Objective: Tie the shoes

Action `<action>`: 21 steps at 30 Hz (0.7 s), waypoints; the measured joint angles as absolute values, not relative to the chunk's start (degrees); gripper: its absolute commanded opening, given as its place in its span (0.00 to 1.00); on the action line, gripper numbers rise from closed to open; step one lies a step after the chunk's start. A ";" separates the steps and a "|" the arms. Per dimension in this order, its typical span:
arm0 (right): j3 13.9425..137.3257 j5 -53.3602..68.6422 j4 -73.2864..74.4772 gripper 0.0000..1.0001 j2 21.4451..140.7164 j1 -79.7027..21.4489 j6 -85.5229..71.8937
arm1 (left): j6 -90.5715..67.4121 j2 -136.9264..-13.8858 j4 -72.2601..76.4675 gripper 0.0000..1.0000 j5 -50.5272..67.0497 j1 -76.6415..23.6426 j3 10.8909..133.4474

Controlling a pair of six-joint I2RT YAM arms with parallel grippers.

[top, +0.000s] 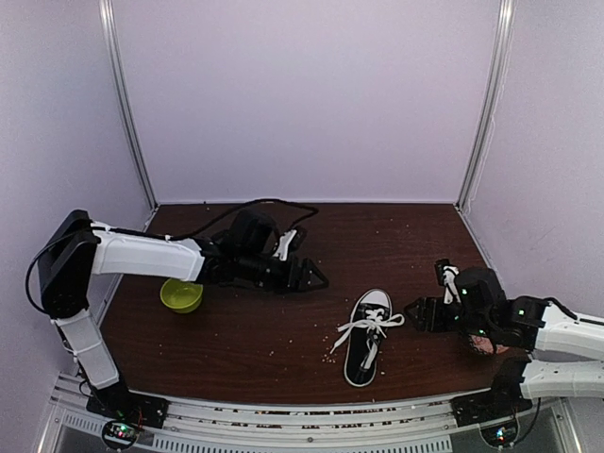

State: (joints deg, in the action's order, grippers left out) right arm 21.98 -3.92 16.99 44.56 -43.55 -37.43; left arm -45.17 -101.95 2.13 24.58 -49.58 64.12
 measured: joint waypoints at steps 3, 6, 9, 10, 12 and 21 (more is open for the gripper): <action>22.00 -4.27 17.82 0.84 42.83 -42.70 -36.62 | -43.55 -99.46 1.65 0.81 23.73 -48.86 64.12; 22.09 -4.38 18.81 0.86 41.23 -41.74 -35.70 | -42.26 -98.21 1.34 0.82 22.92 -47.86 63.26; 22.33 -4.34 19.00 0.88 40.25 -41.17 -34.85 | -41.23 -95.98 0.10 0.82 21.56 -46.30 60.69; 22.39 -4.34 19.03 0.89 40.12 -41.04 -34.61 | -40.82 -94.96 -0.60 0.82 20.97 -45.69 59.86; 22.72 -4.25 19.09 0.92 40.23 -40.32 -34.13 | -39.72 -92.75 -1.91 0.83 19.86 -44.23 58.61; 28.69 -1.91 18.31 0.99 46.65 -22.68 -26.72 | -32.49 -75.72 -5.67 0.85 14.74 -19.77 50.87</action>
State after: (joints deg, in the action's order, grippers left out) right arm 28.69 -1.91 18.31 46.65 -22.68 -26.72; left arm -32.49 -75.72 -5.67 14.74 -19.77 50.87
